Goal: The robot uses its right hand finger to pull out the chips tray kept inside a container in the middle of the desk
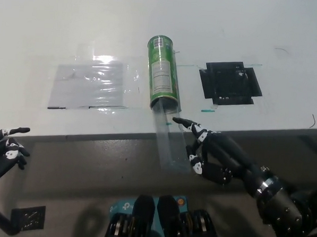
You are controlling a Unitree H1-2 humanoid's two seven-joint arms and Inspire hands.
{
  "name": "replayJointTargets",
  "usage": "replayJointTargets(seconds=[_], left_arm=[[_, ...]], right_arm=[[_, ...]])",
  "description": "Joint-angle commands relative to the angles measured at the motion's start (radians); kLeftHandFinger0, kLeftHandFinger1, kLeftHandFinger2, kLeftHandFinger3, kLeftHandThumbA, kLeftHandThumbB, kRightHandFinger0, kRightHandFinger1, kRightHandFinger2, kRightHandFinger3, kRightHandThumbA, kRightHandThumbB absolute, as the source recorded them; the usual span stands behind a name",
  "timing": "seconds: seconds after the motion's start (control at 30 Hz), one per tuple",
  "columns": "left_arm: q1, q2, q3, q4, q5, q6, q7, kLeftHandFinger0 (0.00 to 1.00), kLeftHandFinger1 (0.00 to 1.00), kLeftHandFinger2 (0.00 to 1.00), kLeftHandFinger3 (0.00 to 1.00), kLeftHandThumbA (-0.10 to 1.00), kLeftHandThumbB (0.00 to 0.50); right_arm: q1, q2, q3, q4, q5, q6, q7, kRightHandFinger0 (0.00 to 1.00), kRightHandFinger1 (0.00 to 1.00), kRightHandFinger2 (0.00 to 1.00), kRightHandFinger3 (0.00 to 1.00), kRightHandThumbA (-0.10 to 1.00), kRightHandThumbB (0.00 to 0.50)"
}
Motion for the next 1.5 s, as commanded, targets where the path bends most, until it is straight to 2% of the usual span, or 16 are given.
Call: replayJointTargets(seconds=[0.0, 0.13, 0.27, 0.43, 0.47, 0.57, 0.6, 0.63, 0.67, 0.77, 0.8, 0.87, 1.03, 1.2, 1.3, 1.47], left_arm=[[0.001, 0.020, 0.009, -0.036, -0.004, -0.017, 0.001, 0.28, 0.27, 0.31, 0.63, -0.09, 0.093], [0.002, 0.017, 0.015, -0.032, -0.012, -0.014, 0.001, 0.28, 0.28, 0.31, 0.62, -0.08, 0.102], [0.008, 0.019, 0.013, -0.032, -0.009, -0.022, -0.001, 0.26, 0.26, 0.29, 0.63, -0.10, 0.090], [0.005, 0.021, 0.014, -0.013, -0.008, -0.035, -0.003, 0.27, 0.28, 0.32, 0.63, -0.07, 0.100], [0.009, 0.022, 0.015, -0.009, -0.009, -0.037, -0.005, 0.27, 0.28, 0.32, 0.62, -0.07, 0.102], [0.016, 0.018, 0.013, -0.023, -0.005, -0.027, 0.000, 0.28, 0.29, 0.32, 0.64, -0.09, 0.089], [0.014, 0.020, 0.012, -0.016, -0.004, -0.031, -0.001, 0.27, 0.28, 0.32, 0.63, -0.10, 0.090], [0.014, 0.022, 0.010, -0.012, 0.003, -0.034, 0.002, 0.27, 0.28, 0.32, 0.63, -0.09, 0.096], [0.013, 0.022, 0.010, -0.010, 0.004, -0.034, 0.002, 0.28, 0.29, 0.33, 0.64, -0.08, 0.093], [0.015, 0.021, 0.008, -0.010, 0.007, -0.034, 0.004, 0.29, 0.29, 0.33, 0.64, -0.06, 0.102], [0.015, 0.020, 0.008, -0.012, 0.011, -0.031, 0.008, 0.29, 0.29, 0.32, 0.64, -0.06, 0.103], [0.017, 0.016, 0.005, -0.010, 0.011, -0.037, 0.006, 0.30, 0.30, 0.34, 0.65, -0.06, 0.099], [0.014, 0.013, 0.008, -0.008, 0.008, -0.032, 0.009, 0.29, 0.30, 0.33, 0.65, -0.06, 0.095], [0.018, 0.003, 0.009, -0.009, 0.012, -0.038, 0.014, 0.29, 0.30, 0.34, 0.65, -0.06, 0.097], [0.017, 0.002, 0.011, -0.012, 0.011, -0.038, 0.013, 0.28, 0.29, 0.33, 0.65, -0.06, 0.096], [0.020, 0.000, 0.010, -0.012, 0.011, -0.041, 0.011, 0.30, 0.30, 0.34, 0.67, -0.08, 0.087]], right_arm=[[-0.002, -0.017, -0.035, -0.070, 0.041, -0.008, 0.000, 0.24, 0.35, 1.00, 1.00, -0.10, 0.344], [0.049, -0.060, -0.095, -0.158, 0.133, 0.042, 0.041, 0.22, 0.32, 1.00, 1.00, -0.10, 0.307], [0.093, -0.105, -0.187, -0.215, 0.193, 0.063, 0.029, 0.29, 0.34, 1.00, 1.00, -0.10, 0.291], [0.145, -0.093, -0.394, -0.268, 0.232, 0.137, -0.071, 0.07, 0.20, 1.00, 1.00, -0.10, 0.309], [0.157, -0.085, -0.425, -0.251, 0.232, 0.103, -0.098, 0.06, 0.19, 1.00, 1.00, -0.10, 0.307], [0.183, -0.065, -0.481, -0.228, 0.216, 0.093, -0.134, 0.13, 0.22, 1.00, 1.00, -0.10, 0.302], [0.207, -0.050, -0.519, -0.191, 0.237, 0.070, -0.164, 0.29, 0.23, 1.00, 1.00, -0.10, 0.299], [0.217, -0.032, -0.544, -0.173, 0.268, 0.073, -0.169, 0.20, 0.23, 1.00, 1.00, -0.10, 0.298], [0.227, -0.022, -0.558, -0.157, 0.266, 0.075, -0.181, 0.24, 0.25, 1.00, 1.00, -0.10, 0.302], [0.252, 0.002, -0.581, -0.099, 0.256, 0.050, -0.209, 0.44, 0.34, 0.95, 0.98, -0.10, 0.268], [0.254, 0.009, -0.586, -0.063, 0.259, 0.008, -0.224, 0.40, 0.40, 0.93, 0.95, -0.10, 0.268], [0.253, 0.024, -0.603, -0.013, 0.278, -0.019, -0.246, 0.31, 0.34, 0.80, 0.83, -0.10, 0.287], [0.230, 0.082, -0.652, 0.067, 0.343, 0.004, -0.283, 0.29, 0.35, 0.59, 0.61, -0.10, 0.265], [0.212, 0.124, -0.668, 0.112, 0.383, 0.032, -0.298, 0.08, 0.17, 0.37, 0.35, -0.10, 0.263], [0.201, 0.129, -0.668, 0.124, 0.381, 0.048, -0.316, 0.05, 0.12, 0.29, 0.26, -0.10, 0.272], [0.201, 0.119, -0.661, 0.138, 0.368, 0.042, -0.337, 0.08, 0.15, 0.33, 0.27, -0.10, 0.258]])
